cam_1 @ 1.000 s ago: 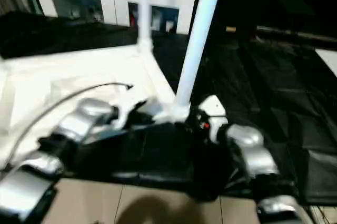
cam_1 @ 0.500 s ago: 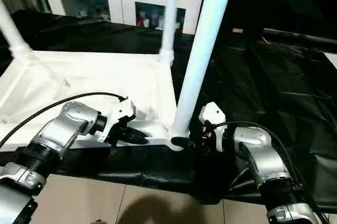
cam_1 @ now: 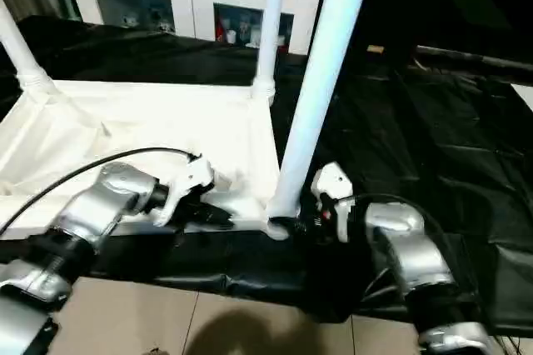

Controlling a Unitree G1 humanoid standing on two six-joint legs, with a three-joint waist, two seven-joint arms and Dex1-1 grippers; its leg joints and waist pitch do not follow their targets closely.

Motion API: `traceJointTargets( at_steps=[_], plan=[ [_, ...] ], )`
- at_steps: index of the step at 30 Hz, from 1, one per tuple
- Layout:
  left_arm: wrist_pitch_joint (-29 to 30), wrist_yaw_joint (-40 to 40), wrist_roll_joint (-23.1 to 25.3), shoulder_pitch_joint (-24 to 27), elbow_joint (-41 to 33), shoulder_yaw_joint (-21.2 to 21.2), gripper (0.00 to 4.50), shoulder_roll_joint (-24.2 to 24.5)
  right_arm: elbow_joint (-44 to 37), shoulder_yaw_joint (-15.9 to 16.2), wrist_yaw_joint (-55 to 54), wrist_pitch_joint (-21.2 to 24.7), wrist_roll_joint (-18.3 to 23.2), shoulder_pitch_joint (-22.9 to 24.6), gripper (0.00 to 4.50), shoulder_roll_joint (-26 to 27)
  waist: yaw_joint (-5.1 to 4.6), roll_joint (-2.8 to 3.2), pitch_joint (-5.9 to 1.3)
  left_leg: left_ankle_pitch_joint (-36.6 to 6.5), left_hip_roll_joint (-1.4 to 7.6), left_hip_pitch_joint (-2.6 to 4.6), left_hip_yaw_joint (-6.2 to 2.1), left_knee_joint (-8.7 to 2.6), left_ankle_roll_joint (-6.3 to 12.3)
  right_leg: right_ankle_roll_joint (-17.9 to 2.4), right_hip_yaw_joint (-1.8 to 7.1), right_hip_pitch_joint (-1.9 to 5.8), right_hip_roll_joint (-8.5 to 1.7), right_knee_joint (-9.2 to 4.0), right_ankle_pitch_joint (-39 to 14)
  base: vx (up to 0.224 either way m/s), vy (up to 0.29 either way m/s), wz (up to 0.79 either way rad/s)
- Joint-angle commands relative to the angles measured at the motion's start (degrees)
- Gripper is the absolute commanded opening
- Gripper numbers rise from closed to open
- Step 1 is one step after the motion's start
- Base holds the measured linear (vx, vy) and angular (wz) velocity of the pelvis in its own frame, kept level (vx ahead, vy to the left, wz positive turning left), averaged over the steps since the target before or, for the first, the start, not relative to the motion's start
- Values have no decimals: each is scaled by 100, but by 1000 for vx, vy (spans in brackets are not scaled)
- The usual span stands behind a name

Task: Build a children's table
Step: Rotate leg to tighten

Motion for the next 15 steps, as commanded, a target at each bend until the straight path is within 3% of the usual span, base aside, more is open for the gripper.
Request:
traceJointTargets(
  at_steps=[1,2,3,5,8,12,15],
  plan=[
    [30,1040,-21,-188,548,303,0,-419,484,-388,-1513,-66,-254,-124,266,356,-44,-18,-320,-874,-15,-35,70,-408,180,-1012,204,305,-218,-423,-1554,0,0,0],
    [71,1362,-14,-293,716,398,0,-547,597,-517,-2069,-91,-284,-133,266,566,-53,-38,-335,-848,-27,-52,59,-413,146,-973,196,335,-219,-423,-1587,0,0,0],
    [73,1448,-14,-318,755,423,0,-581,622,-548,-2231,-99,-302,-134,266,619,-66,-33,-337,-803,-23,-55,51,-421,111,-923,196,332,-222,-421,-1575,0,0,0],
    [114,2048,-33,-508,1053,592,0,-843,896,-791,-3640,-125,-468,-187,266,1027,-98,-7,-339,-775,-36,-49,60,-411,98,-914,207,316,-213,-430,-1483,0,0,0],
    [56,2402,-1,-617,1273,643,0,-971,1155,-841,-4292,-281,-581,-279,266,1228,-111,14,-353,-734,-48,-61,51,-410,157,-905,201,336,-199,-413,-1274,0,0,0],
    [-43,2551,80,-741,1536,632,0,-1112,1343,-766,-4477,-546,-723,-434,266,1528,-123,43,-349,-839,-52,-62,58,-411,244,-925,201,333,-192,-422,-1185,0,0,0],
    [-77,2494,158,-779,1645,537,0,-1106,1039,-630,-4023,-724,-697,-379,335,1521,-114,31,-340,-954,-44,-56,57,-418,349,-924,203,339,-195,-439,-1235,0,0,0]
  ],
)
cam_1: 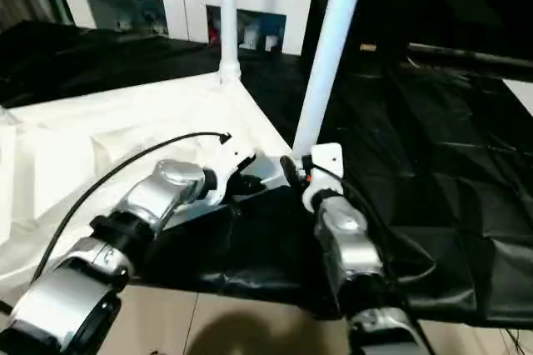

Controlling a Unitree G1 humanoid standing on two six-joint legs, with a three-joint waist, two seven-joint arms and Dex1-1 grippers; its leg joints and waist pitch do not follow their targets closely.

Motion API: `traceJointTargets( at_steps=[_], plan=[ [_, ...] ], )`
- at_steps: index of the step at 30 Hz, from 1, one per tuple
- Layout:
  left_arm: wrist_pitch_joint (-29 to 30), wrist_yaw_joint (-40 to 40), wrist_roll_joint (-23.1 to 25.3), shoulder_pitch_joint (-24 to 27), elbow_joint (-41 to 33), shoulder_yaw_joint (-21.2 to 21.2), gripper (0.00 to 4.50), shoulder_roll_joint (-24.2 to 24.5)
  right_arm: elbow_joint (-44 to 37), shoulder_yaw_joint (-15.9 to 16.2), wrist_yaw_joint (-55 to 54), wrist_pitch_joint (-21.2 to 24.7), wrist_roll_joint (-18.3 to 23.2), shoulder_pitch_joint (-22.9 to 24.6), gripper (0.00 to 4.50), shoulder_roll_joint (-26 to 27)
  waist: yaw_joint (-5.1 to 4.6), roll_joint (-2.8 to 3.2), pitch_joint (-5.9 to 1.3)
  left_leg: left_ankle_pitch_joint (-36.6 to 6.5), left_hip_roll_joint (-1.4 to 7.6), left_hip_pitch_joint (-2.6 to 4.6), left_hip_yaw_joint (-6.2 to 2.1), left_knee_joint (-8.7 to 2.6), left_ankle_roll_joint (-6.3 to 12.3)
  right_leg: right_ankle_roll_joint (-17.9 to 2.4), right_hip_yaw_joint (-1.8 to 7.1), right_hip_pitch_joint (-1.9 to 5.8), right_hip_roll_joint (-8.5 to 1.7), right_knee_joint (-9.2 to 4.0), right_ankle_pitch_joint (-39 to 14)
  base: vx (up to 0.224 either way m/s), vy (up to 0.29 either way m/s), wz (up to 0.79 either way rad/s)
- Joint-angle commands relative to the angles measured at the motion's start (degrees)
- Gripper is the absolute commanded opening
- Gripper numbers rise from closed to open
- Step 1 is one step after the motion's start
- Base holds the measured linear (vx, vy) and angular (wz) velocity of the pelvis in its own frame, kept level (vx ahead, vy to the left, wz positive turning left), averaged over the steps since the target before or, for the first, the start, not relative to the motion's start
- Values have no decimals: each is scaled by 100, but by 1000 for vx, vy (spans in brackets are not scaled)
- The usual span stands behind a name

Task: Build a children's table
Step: Rotate leg to tighten

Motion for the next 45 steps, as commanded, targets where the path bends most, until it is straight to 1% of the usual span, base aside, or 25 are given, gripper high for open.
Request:
traceJointTargets(
  at_steps=[1,3,4,5,6,7,8,10,11,13,15,16,18,20,21,22,26,31,34,36,38,41,42,43,45],
  plan=[
    [-111,235,17,12,228,203,0,101,-127,66,244,-48,-85,172,338,-172,-15,-23,-315,-964,-9,-53,59,-412,356,-935,196,339,-193,-432,-1257,0,0,0],
    [-107,131,22,27,216,163,0,165,-282,68,622,15,95,164,357,-321,-20,-54,-314,-976,-17,-80,52,-415,393,-879,189,364,-197,-441,-1363,0,0,0],
    [-93,79,15,33,206,150,0,188,-326,68,829,59,197,151,368,-380,-28,-47,-321,-965,-16,-90,44,-411,427,-884,183,380,-199,-434,-1360,0,0,0],
    [-93,2,14,47,177,124,0,222,-392,104,1063,155,259,144,376,-484,-36,-48,-318,-951,-12,-86,46,-408,442,-896,185,370,-199,-435,-1335,0,0,0],
    [-91,-48,15,56,159,109,0,243,-422,140,1166,171,245,147,383,-559,-46,-66,-317,-914,-17,-96,49,-399,488,-920,184,380,-195,-434,-1296,0,0,0],
    [-107,-310,23,108,64,27,0,349,-582,323,1702,277,190,181,391,-927,-41,-68,-316,-899,-16,-92,47,-396,514,-934,180,383,-193,-437,-1294,0,0,0],
    [-155,-498,14,140,11,-18,0,411,-678,402,2103,317,182,227,391,-1137,-43,-83,-319,-803,-11,-101,48,-381,588,-968,181,395,-188,-424,-1165,0,0,0],
    [-228,-741,2,184,-61,-78,0,488,-754,516,2558,244,91,296,391,-1420,-27,-93,-313,-757,0,-94,60,-368,679,-1057,185,377,-203,-415,-1120,0,0,0],
    [-340,-934,-8,220,-119,-124,0,542,-794,593,2776,164,13,347,391,-1578,-25,-101,-310,-752,2,-93,63,-368,674,-1070,184,375,-205,-420,-1142,0,0,0],
    [-324,-1540,-103,364,-418,-260,0,739,-983,660,3319,151,85,478,391,-1879,-12,-103,-310,-772,16,-86,60,-368,671,-1111,182,375,-212,-413,-1167,0,0,0],
    [-266,-2134,-206,505,-710,-402,0,928,-1155,650,3714,282,287,543,391,-2020,1,-81,-300,-838,42,-76,62,-381,698,-1214,188,366,-214,-403,-1115,0,0,0],
    [-210,-2277,-228,534,-783,-439,0,979,-1192,649,3806,319,336,546,391,-2051,-2,-77,-301,-871,52,-62,67,-385,679,-1265,192,347,-211,-394,-1102,0,0,0],
    [-156,-2717,-324,639,-1036,-537,0,1130,-1359,737,4146,450,478,585,391,-2167,2,-72,-294,-883,59,-49,67,-391,643,-1304,191,347,-204,-386,-1058,0,0,0],
    [-183,-2990,-357,710,-1200,-607,0,1235,-1480,823,4427,509,512,627,391,-2240,2,-82,-294,-904,69,-46,66,-394,631,-1307,193,351,-206,-377,-1038,0,0,0],
    [-139,-3047,-373,733,-1259,-623,0,1262,-1521,863,4521,515,515,648,391,-2252,2,-63,-296,-899,74,-40,67,-396,610,-1328,195,343,-210,-373,-1010,0,0,0],
    [-129,-3055,-375,741,-1284,-624,0,1268,-1546,899,4575,531,513,657,391,-2247,-3,-102,-291,-895,73,-41,76,-391,603,-1340,198,339,-207,-373,-975,0,0,0],
    [-60,-3057,-383,751,-1356,-601,0,1261,-1570,1036,4812,551,479,640,391,-2194,30,-101,-292,-822,71,-34,80,-386,589,-1363,199,337,-218,-361,-960,0,0,0],
    [2,-3086,-382,779,-1449,-606,0,1251,-1519,1075,4952,603,523,557,391,-2122,60,-107,-294,-829,65,-44,72,-392,513,-1244,201,352,-227,-371,-1138,0,0,0],
    [46,-3097,-375,799,-1511,-605,0,1249,-1486,1102,5017,604,501,532,356,-2127,65,-92,-304,-688,61,-45,72,-381,524,-1280,202,353,-219,-347,-927,0,0,0],
    [55,-3102,-380,802,-1526,-609,0,1263,-1451,1092,5036,589,496,514,352,-2132,67,-94,-313,-603,57,-45,75,-374,541,-1317,201,360,-211,-327,-769,0,0,0],
    [51,-3106,-382,800,-1521,-611,0,1272,-1443,1071,5039,600,515,504,322,-2129,66,-94,-316,-584,54,-44,77,-368,561,-1349,200,362,-208,-319,-686,0,0,0],
    [57,-3117,-383,806,-1516,-615,0,1285,-1447,1026,5070,634,546,496,306,-2125,67,-95,-312,-618,50,-39,80,-368,570,-1358,199,363,-207,-326,-712,0,0,0],
    [76,-3129,-380,816,-1520,-622,0,1288,-1452,1016,5083,644,552,499,293,-2122,71,-81,-311,-649,50,-40,79,-369,559,-1353,200,365,-211,-331,-764,0,0,0],
    [87,-3138,-380,822,-1521,-626,0,1290,-1449,1015,5083,643,552,502,281,-2120,72,-90,-314,-666,51,-39,80,-367,549,-1339,200,367,-212,-335,-792,0,0,0],
    [88,-3138,-375,833,-1521,-630,0,1294,-1429,1017,5062,630,540,512,276,-2108,71,-89,-311,-684,55,-38,76,-373,534,-1324,198,365,-213,-338,-847,0,0,0]
  ],
)
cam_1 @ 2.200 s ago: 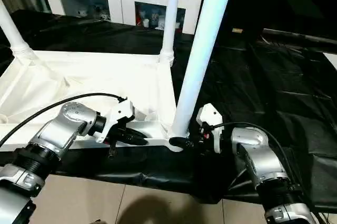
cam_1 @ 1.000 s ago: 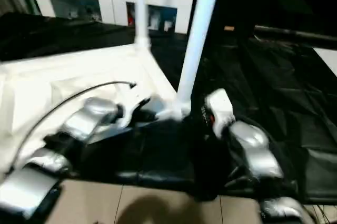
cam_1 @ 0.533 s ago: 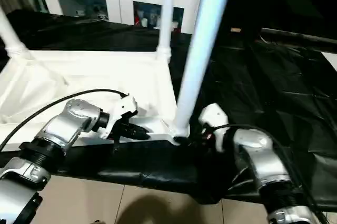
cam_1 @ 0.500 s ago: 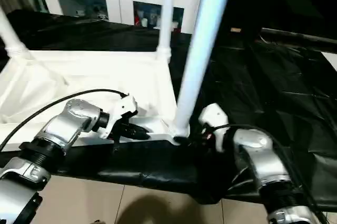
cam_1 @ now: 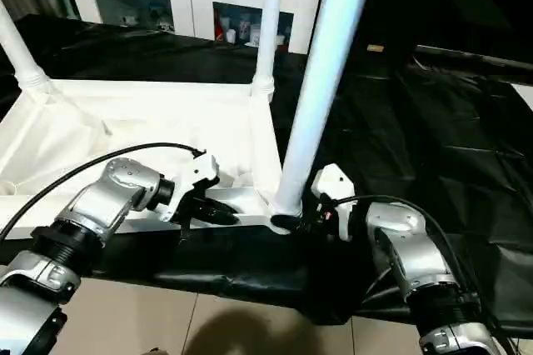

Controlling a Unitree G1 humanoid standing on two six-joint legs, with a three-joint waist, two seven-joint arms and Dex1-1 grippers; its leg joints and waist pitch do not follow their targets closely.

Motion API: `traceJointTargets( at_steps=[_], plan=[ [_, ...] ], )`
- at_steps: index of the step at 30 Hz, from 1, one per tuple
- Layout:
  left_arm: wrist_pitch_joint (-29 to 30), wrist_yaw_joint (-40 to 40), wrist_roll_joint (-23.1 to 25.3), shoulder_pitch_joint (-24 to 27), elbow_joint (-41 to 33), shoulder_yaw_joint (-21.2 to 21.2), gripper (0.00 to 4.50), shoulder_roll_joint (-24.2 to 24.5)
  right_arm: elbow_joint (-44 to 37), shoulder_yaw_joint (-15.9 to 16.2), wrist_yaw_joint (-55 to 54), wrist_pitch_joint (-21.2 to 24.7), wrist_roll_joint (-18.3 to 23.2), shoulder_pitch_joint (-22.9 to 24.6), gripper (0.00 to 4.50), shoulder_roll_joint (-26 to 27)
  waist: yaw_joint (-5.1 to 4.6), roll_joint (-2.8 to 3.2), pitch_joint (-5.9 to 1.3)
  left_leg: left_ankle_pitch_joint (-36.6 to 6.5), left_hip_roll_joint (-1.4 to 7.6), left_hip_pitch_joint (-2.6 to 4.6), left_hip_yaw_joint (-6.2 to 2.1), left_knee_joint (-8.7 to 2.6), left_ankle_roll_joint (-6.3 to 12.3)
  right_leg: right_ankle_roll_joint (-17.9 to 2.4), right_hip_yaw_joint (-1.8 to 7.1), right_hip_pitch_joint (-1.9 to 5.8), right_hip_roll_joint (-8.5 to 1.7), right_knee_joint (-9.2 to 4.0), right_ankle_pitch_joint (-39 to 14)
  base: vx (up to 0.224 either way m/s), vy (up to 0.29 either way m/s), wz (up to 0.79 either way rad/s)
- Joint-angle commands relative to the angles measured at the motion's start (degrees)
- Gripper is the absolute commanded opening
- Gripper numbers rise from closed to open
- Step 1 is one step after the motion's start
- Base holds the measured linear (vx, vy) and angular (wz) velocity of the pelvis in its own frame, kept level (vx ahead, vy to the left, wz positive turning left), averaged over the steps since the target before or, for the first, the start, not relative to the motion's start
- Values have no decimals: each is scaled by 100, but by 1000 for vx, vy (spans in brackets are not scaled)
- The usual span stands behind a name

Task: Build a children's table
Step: Rotate leg to tighten

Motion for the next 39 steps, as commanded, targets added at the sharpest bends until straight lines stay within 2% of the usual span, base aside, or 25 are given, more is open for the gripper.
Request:
traceJointTargets(
  at_steps=[1,3,5,7,10,11,12,13,14,15,16,17,18,19,20,23,24,26,31,33,34,35,36,37,39],
  plan=[
    [53,-169,-66,89,-32,-160,0,-97,-10,-56,55,28,41,-44,274,24,-20,-38,-342,-691,18,-31,72,-378,514,-1318,209,368,-214,-344,-831,0,0,0],
    [56,-82,-53,79,7,-132,0,-125,-6,-93,-25,43,56,-31,268,60,-20,-46,-344,-668,15,-30,73,-375,515,-1319,209,369,-214,-338,-812,0,0,0],
    [63,344,12,-2,213,-9,0,-261,76,-224,-437,111,43,-31,266,208,-24,-65,-342,-640,13,-34,76,-374,512,-1303,211,364,-215,-342,-837,0,0,0],
    [82,1013,86,-151,544,187,0,-475,306,-370,-1238,24,-154,-59,266,447,-38,-68,-327,-712,7,-34,78,-382,450,-1236,206,352,-215,-371,-1066,0,0,0],
    [170,2019,163,-397,1013,468,0,-764,607,-605,-2550,30,-358,-68,266,930,-81,-79,-333,-811,-19,-37,66,-397,221,-1008,202,343,-221,-418,-1536,0,0,0],
    [207,2259,172,-460,1119,537,0,-833,671,-658,-2879,46,-402,-71,266,1056,-82,-82,-341,-814,-24,-36,64,-395,214,-970,199,348,-219,-420,-1561,0,0,0],
    [194,2519,200,-534,1247,589,0,-898,797,-755,-3356,76,-433,-119,266,1250,-82,-49,-339,-795,-20,-27,59,-400,210,-952,205,337,-219,-422,-1528,0,0,0],
    [194,2519,200,-534,1247,589,0,-898,797,-755,-3356,76,-433,-119,266,1250,-104,-65,-339,-817,-31,-45,59,-400,218,-933,201,340,-215,-427,-1537,0,0,0],
    [107,2947,198,-664,1492,702,0,-1016,1092,-958,-4130,86,-426,-271,266,1586,-101,-54,-344,-800,-37,-53,54,-402,208,-914,200,350,-216,-426,-1549,0,0,0],
    [107,2947,198,-664,1492,702,0,-1016,1092,-958,-4130,86,-426,-271,266,1586,-116,-37,-349,-812,-38,-36,56,-404,179,-904,206,325,-214,-430,-1522,0,0,0],
    [-43,3408,224,-784,1717,797,0,-1152,1483,-1018,-4555,-63,-430,-501,266,1857,-129,-30,-360,-790,-48,-57,50,-401,168,-916,200,336,-213,-418,-1447,0,0,0],
    [-64,3455,229,-797,1743,807,0,-1168,1524,-1016,-4571,-95,-431,-527,266,1885,-129,-24,-357,-831,-42,-43,52,-404,163,-924,200,327,-210,-425,-1441,0,0,0],
    [-120,3575,246,-833,1818,834,0,-1217,1616,-1035,-4637,-174,-428,-596,300,1969,-119,-32,-360,-862,-45,-33,57,-395,197,-937,201,330,-205,-420,-1374,0,0,0],
    [-171,3667,268,-869,1898,856,0,-1276,1668,-1103,-4675,-219,-379,-671,300,2079,-116,-24,-356,-849,-43,-40,55,-401,216,-947,202,330,-209,-418,-1330,0,0,0],
    [-172,3668,268,-870,1900,857,0,-1277,1668,-1104,-4675,-219,-378,-672,334,2081,-111,-29,-354,-831,-41,-44,55,-403,254,-959,203,338,-202,-413,-1241,0,0,0],
    [-178,3553,284,-853,1881,796,0,-1311,1598,-992,-4488,-282,-456,-744,347,2120,-99,-21,-360,-774,-33,-56,49,-400,330,-1029,201,362,-205,-384,-972,0,0,0],
    [-184,3511,282,-847,1876,782,0,-1305,1597,-970,-4429,-294,-459,-752,360,2111,-128,-36,-360,-753,-45,-95,37,-404,351,-1016,193,397,-210,-377,-966,0,0,0],
    [-226,3357,271,-831,1876,728,0,-1268,1577,-881,-4231,-346,-496,-760,373,2028,-165,-48,-368,-721,-47,-88,40,-393,385,-1045,194,392,-212,-377,-931,0,0,0],
    [-254,2772,260,-699,1747,575,0,-1083,1199,-652,-3084,-373,-451,-598,373,1522,-179,-56,-359,-604,-38,-81,59,-367,599,-1240,204,395,-212,-358,-647,0,0,0],
    [-239,2090,236,-500,1477,412,0,-835,752,-539,-2219,-329,-382,-405,373,957,-163,-76,-347,-658,-17,-79,53,-365,721,-1245,199,423,-215,-369,-694,0,0,0],
    [-206,1981,228,-466,1425,387,0,-791,692,-538,-2106,-321,-366,-383,373,870,-166,-72,-333,-709,-15,-64,66,-369,739,-1263,208,391,-211,-380,-779,0,0,0],
    [-182,1935,228,-450,1401,382,0,-772,671,-543,-2051,-315,-353,-375,373,832,-177,-75,-334,-742,-17,-65,66,-372,725,-1262,205,389,-209,-385,-863,0,0,0],
    [-230,1533,191,-366,1265,298,0,-630,599,-528,-1849,-321,-352,-364,373,651,-186,-85,-325,-831,-25,-62,73,-373,680,-1228,203,370,-212,-407,-1093,0,0,0],
    [-234,1518,190,-363,1259,294,0,-623,596,-526,-1837,-320,-351,-363,373,643,-187,-87,-327,-873,-19,-65,62,-380,658,-1200,199,383,-219,-416,-1213,0,0,0],
    [-302,987,163,-249,1057,155,0,-394,494,-475,-1426,-285,-292,-330,373,378,-197,-79,-324,-950,6,-46,54,-391,613,-1148,204,356,-226,-426,-1390,0,0,0]
  ],
)
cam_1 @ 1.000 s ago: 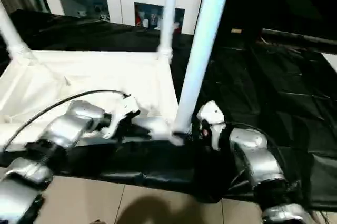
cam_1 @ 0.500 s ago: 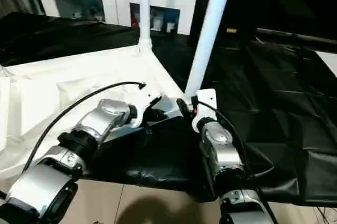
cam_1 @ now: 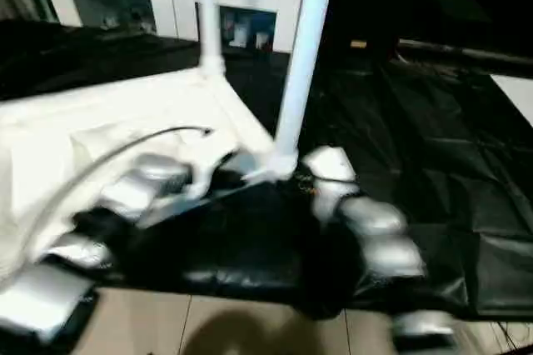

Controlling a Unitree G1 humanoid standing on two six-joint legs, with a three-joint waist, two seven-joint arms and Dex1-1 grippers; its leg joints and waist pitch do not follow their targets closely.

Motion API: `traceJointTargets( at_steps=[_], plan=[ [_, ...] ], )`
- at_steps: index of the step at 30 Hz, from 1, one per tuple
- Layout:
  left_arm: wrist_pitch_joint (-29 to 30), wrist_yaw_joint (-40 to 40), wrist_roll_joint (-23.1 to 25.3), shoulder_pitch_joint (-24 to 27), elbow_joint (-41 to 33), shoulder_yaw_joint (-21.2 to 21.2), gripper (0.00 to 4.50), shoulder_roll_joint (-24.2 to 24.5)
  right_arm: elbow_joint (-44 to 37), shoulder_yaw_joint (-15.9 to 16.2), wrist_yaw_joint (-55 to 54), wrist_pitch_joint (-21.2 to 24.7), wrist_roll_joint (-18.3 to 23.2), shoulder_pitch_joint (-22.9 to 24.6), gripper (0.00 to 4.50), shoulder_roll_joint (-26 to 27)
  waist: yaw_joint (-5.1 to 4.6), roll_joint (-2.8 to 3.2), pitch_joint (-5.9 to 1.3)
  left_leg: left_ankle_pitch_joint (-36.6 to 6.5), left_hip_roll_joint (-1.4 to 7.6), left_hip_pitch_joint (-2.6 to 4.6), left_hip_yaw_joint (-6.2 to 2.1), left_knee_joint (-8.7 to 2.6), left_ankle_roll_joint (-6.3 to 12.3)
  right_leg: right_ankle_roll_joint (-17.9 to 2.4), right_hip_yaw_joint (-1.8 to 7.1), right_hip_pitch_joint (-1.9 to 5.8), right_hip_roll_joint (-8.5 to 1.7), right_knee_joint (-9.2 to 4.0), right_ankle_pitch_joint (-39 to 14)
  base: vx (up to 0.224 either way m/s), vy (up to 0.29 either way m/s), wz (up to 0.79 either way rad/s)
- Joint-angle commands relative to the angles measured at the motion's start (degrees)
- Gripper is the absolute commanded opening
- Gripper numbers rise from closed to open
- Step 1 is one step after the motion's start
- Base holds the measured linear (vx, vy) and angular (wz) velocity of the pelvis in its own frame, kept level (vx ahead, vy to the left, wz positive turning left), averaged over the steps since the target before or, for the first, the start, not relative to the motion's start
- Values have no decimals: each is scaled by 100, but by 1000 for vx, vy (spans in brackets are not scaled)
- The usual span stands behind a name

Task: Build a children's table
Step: Rotate leg to tighten

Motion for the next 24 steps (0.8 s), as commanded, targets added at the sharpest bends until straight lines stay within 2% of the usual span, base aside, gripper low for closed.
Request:
traceJointTargets(
  at_steps=[1,2,6,11,16,18,20,22,24],
  plan=[
    [40,-599,-63,239,-27,-267,0,46,-188,64,366,57,126,36,373,-156,49,-67,-314,-892,20,-41,70,-381,609,-1194,207,343,-231,-409,-1342,0,0,0],
    [95,-979,-99,315,-207,-362,0,214,-296,126,687,117,182,69,373,-257,48,-68,-315,-876,20,-48,71,-381,614,-1205,205,343,-228,-405,-1294,0,0,0],
    [345,-1442,-104,430,-579,-525,0,515,-497,299,1293,244,320,149,373,-356,67,-57,-312,-828,32,-47,71,-387,618,-1273,206,341,-222,-371,-1086,0,0,0],
    [430,-1535,-132,511,-788,-479,0,660,-568,555,1810,270,414,192,373,-224,100,-64,-320,-785,47,-39,64,-393,549,-1405,206,348,-239,-333,-814,0,0,0],
    [573,-1613,-180,609,-1047,-483,0,760,-216,664,1776,117,222,4,373,-47,135,-82,-314,-755,34,-47,65,-404,459,-1364,208,356,-244,-331,-885,0,0,0],
    [644,-1644,-189,650,-1158,-493,0,793,-91,679,1757,62,183,-86,373,1,137,-83,-314,-797,44,-26,67,-404,419,-1363,211,341,-246,-332,-922,0,0,0],
    [686,-1672,-184,697,-1236,-498,0,825,18,720,1786,1,128,-165,348,2,133,-70,-321,-768,44,-19,66,-404,392,-1379,212,342,-241,-320,-873,0,0,0],
    [694,-1678,-183,708,-1253,-498,0,832,34,730,1801,-6,118,-175,340,-4,144,-76,-323,-673,40,-25,69,-398,407,-1385,215,352,-235,-304,-714,0,0,0],
    [718,-1697,-186,732,-1293,-500,0,858,99,765,1811,-61,66,-209,311,-9,148,-87,-334,-564,30,-28,71,-388,438,-1421,213,362,-233,-280,-551,0,0,0]
  ],
)
